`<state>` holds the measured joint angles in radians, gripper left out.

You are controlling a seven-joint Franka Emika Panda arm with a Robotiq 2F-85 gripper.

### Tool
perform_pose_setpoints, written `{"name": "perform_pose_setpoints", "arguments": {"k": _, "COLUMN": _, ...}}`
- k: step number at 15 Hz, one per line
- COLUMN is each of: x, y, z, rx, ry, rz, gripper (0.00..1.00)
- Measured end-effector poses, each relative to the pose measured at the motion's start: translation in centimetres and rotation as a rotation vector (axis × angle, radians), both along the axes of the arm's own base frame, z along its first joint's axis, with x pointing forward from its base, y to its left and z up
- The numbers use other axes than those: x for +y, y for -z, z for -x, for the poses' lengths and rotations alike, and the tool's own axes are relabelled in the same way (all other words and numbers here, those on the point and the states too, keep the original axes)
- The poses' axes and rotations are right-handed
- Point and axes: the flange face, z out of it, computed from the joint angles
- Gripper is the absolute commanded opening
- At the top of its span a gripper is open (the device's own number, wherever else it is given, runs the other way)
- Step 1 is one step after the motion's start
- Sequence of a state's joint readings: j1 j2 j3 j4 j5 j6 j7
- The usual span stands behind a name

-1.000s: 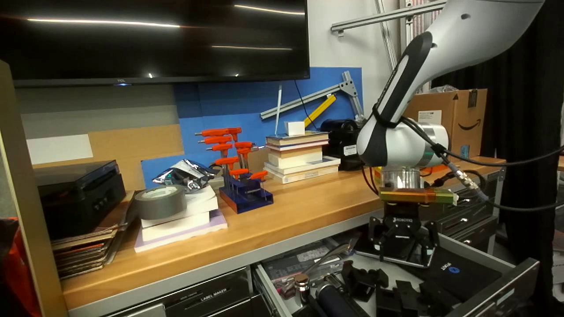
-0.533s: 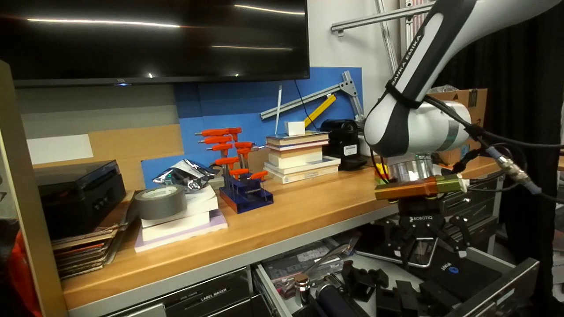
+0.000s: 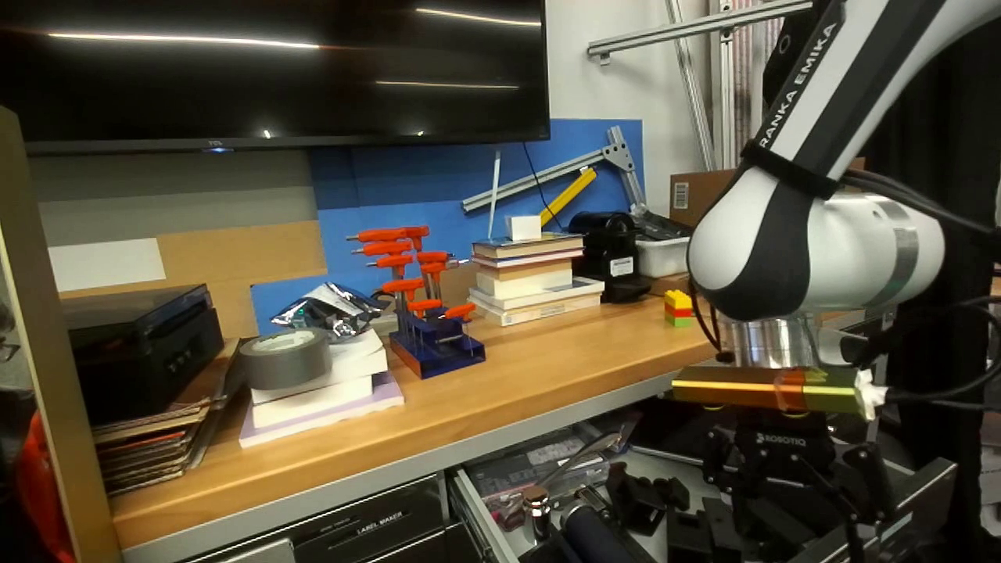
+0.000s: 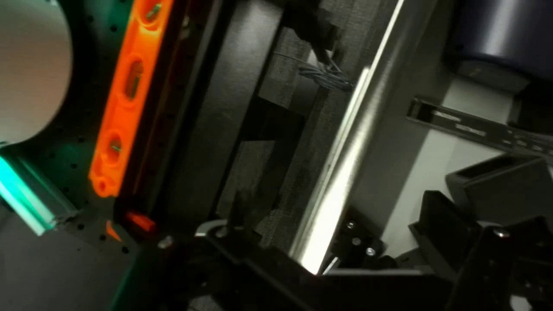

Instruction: Pick up the black objects from the countertop and put them inside the open drawer then close the drawer

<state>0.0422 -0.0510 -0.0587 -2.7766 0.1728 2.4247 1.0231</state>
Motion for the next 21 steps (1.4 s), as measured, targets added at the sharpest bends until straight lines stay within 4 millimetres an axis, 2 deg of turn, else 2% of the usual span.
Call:
{"name": "perform_pose_setpoints", "arguments": {"k": 3, "x": 0.3, "y": -0.1, "z": -2.1, "rx": -0.162, "ry": 0.071, "rz": 0.001, "gripper": 1.00}}
{"name": "perform_pose_setpoints", "arguments": {"k": 6, "x": 0.2, "y": 1.0, "z": -3.1, "rx": -0.279, "ry": 0.132, "rz": 0.005, "gripper": 1.00}}
{"name": "perform_pose_setpoints", "arguments": {"k": 10, "x": 0.7, "y": 3.2, "z": -2.2, "rx": -0.218, "ry": 0.166, "rz": 0.000, "gripper": 1.00}}
{"name": "perform_pose_setpoints", "arguments": {"k": 13, "x": 0.7, "y": 3.4, "z": -2.0, "rx": -0.095, "ry": 0.158, "rz": 0.069, "gripper": 1.00}}
{"name": "perform_pose_setpoints", "arguments": {"k": 15, "x": 0.6, "y": 2.4, "z": -1.7, "rx": -0.018, "ry": 0.104, "rz": 0.120, "gripper": 1.00}}
{"name": "perform_pose_setpoints", "arguments": {"k": 21, "x": 0.3, "y": -3.0, "z": -2.3, "rx": 0.035, "ry": -0.032, "rz": 0.175, "gripper": 1.00}}
